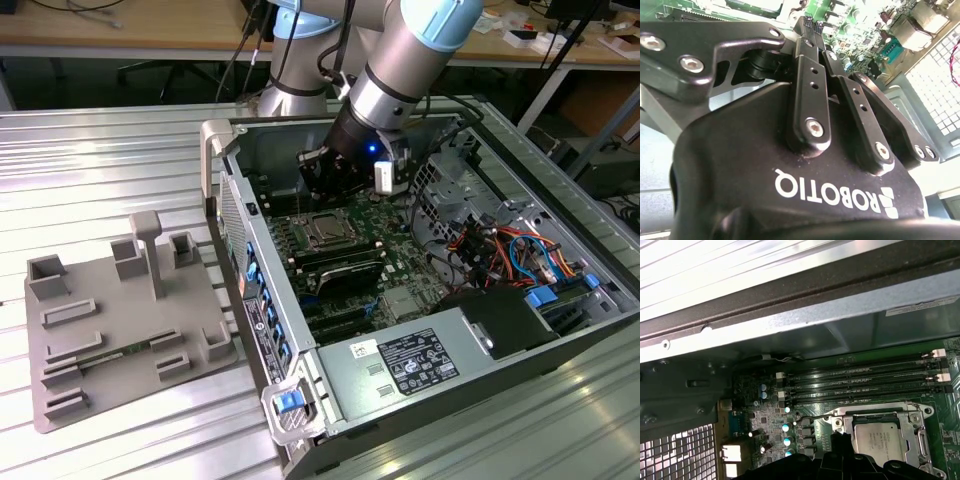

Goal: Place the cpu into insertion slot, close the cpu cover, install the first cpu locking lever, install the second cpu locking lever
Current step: 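Install the first cpu locking lever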

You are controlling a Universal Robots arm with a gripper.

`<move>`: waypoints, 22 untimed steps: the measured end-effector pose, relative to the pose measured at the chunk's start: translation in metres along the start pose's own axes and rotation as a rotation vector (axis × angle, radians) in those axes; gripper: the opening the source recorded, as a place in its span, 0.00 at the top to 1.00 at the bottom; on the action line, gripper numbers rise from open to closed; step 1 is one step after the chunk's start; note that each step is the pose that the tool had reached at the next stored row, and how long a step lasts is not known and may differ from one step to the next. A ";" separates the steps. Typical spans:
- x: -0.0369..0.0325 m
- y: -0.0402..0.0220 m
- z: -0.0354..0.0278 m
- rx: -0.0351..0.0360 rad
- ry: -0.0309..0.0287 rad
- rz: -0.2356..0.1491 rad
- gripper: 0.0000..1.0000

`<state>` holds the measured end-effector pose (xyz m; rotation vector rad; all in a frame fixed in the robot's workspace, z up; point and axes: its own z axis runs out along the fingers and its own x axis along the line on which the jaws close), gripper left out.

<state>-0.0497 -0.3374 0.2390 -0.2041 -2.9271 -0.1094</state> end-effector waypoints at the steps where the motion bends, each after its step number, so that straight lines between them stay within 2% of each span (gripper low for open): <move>1: 0.0000 0.0000 0.0000 0.0005 0.0001 -0.002 0.89; 22: 0.0000 0.0000 0.0000 0.0117 0.0034 -0.055 0.89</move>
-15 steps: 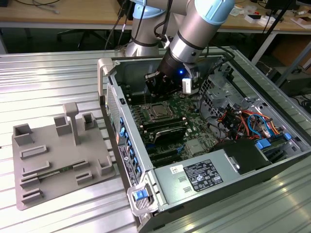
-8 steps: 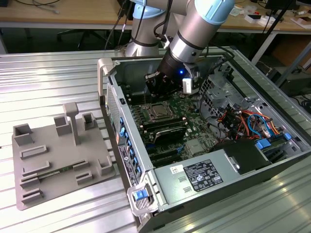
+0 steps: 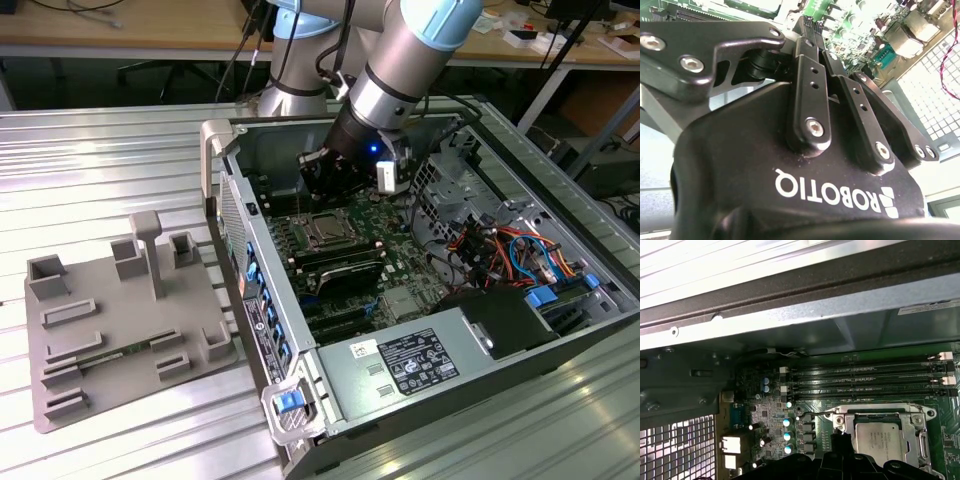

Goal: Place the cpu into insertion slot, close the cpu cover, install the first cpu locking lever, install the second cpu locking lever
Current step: 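Install the first cpu locking lever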

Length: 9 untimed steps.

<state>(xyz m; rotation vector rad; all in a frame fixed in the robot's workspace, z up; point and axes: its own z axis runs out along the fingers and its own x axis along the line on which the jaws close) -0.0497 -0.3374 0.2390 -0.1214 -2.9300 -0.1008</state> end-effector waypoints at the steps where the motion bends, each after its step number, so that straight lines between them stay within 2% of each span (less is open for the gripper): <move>1: 0.0000 0.0000 0.0000 0.0004 0.0001 -0.002 0.89; 6: 0.0000 0.0000 0.0000 0.0042 0.0013 -0.021 0.89; 8: 0.0000 0.0000 0.0000 0.0107 0.0032 -0.051 0.89; 9: 0.0000 0.0000 0.0000 0.0110 0.0033 -0.053 0.89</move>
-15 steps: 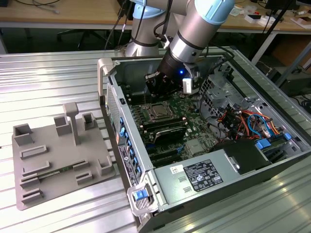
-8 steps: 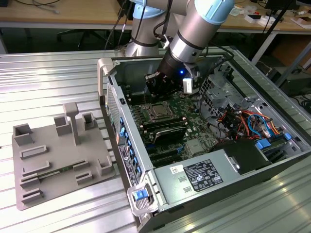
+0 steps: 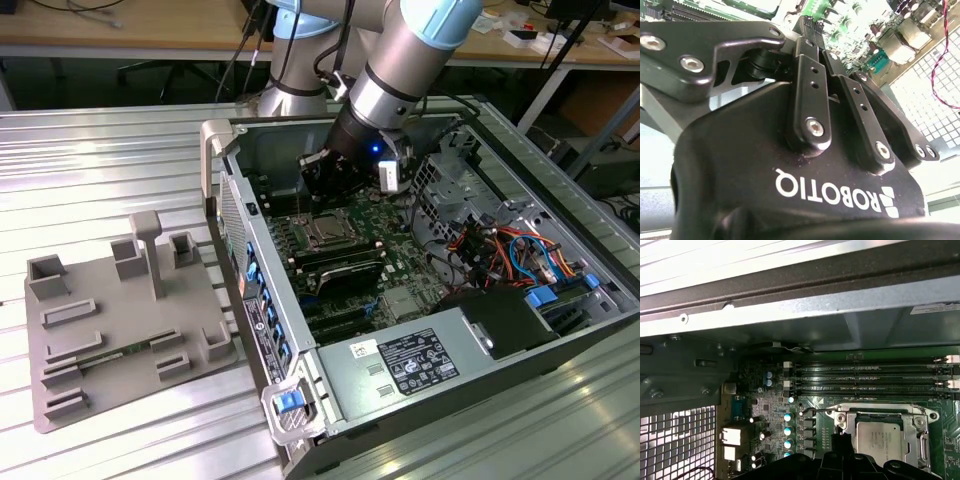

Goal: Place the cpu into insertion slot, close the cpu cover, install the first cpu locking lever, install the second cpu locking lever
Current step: 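Install the first cpu locking lever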

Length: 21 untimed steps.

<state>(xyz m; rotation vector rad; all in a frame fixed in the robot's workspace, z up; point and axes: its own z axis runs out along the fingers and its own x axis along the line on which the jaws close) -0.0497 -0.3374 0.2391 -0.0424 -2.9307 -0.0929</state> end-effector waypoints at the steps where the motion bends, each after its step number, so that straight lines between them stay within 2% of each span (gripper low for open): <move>1: 0.0000 0.0000 0.0000 0.0000 -0.0001 0.000 0.89; 2: 0.0000 0.0000 0.0002 -0.0003 -0.0066 0.000 0.89; 3: -0.0001 0.0000 0.0002 -0.0003 -0.0157 -0.001 0.89; 5: -0.0001 0.0000 0.0005 -0.0010 -0.0434 -0.003 0.89; 6: 0.0000 0.0000 0.0006 -0.0015 -0.0622 -0.004 0.89; 13: -0.0001 -0.0001 0.0015 -0.0032 -0.1420 -0.009 0.89; 14: -0.0001 -0.0001 0.0017 -0.0035 -0.1546 -0.010 0.89; 15: -0.0002 -0.0001 0.0020 -0.0039 -0.1743 -0.012 0.89; 16: -0.0002 -0.0001 0.0022 -0.0042 -0.1839 -0.012 0.89; 17: -0.0003 -0.0001 0.0024 -0.0045 -0.1971 -0.013 0.89; 21: -0.0004 -0.0002 0.0030 -0.0054 -0.2374 -0.016 0.89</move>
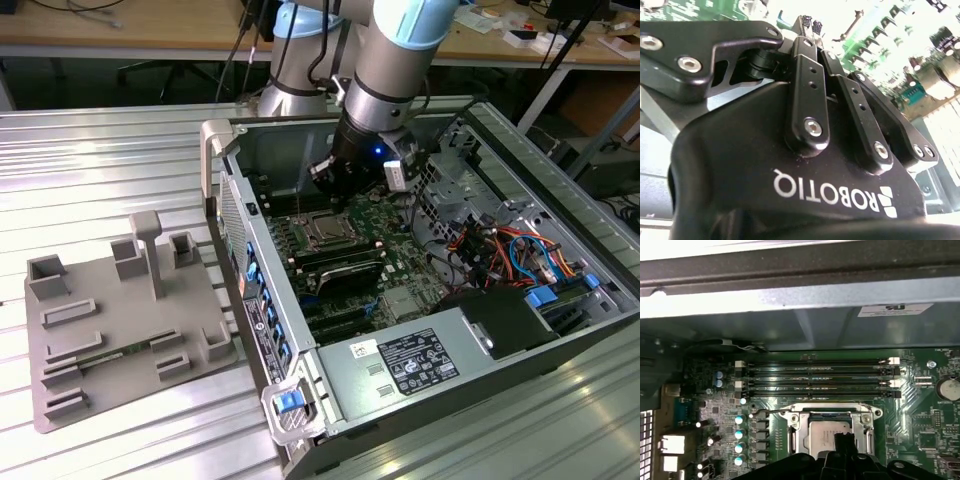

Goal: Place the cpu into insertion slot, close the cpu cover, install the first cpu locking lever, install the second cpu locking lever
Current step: 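Install the first cpu locking lever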

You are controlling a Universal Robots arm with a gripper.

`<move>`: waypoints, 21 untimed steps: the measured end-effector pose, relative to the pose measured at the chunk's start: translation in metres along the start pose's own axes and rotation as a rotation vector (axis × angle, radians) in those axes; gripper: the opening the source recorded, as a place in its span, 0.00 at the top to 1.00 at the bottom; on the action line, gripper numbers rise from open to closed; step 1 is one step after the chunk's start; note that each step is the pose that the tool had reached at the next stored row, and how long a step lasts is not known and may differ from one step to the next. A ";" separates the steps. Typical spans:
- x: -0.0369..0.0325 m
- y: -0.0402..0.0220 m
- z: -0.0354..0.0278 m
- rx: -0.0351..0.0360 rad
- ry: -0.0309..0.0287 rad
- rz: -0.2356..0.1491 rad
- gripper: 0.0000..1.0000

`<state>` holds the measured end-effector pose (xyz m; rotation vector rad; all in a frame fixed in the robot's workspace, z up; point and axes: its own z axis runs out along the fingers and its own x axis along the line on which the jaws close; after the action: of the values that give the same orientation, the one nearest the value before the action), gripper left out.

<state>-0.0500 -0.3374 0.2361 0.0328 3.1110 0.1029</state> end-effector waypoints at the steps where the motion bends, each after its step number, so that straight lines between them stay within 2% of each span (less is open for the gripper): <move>1: 0.0000 0.0000 0.0003 -0.0004 -0.0217 -0.002 0.89; 2: 0.0000 0.0000 0.0006 -0.0009 -0.0398 -0.003 0.89; 3: 0.0000 -0.0001 0.0007 -0.0010 -0.0497 -0.003 0.89; 4: 0.0000 0.0000 0.0007 -0.0011 -0.0560 -0.004 0.89; 10: 0.0000 -0.0001 0.0008 -0.0014 -0.0630 -0.004 0.89; 16: 0.0000 -0.0002 0.0007 -0.0013 -0.0628 -0.005 0.89; 17: 0.0000 -0.0003 0.0009 -0.0013 -0.0591 -0.005 0.89; 18: 0.0000 -0.0003 0.0015 -0.0009 -0.0397 -0.003 0.89; 21: 0.0000 -0.0003 0.0023 0.0000 0.0022 -0.001 0.89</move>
<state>-0.0500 -0.3376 0.2338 0.0318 3.1132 0.1031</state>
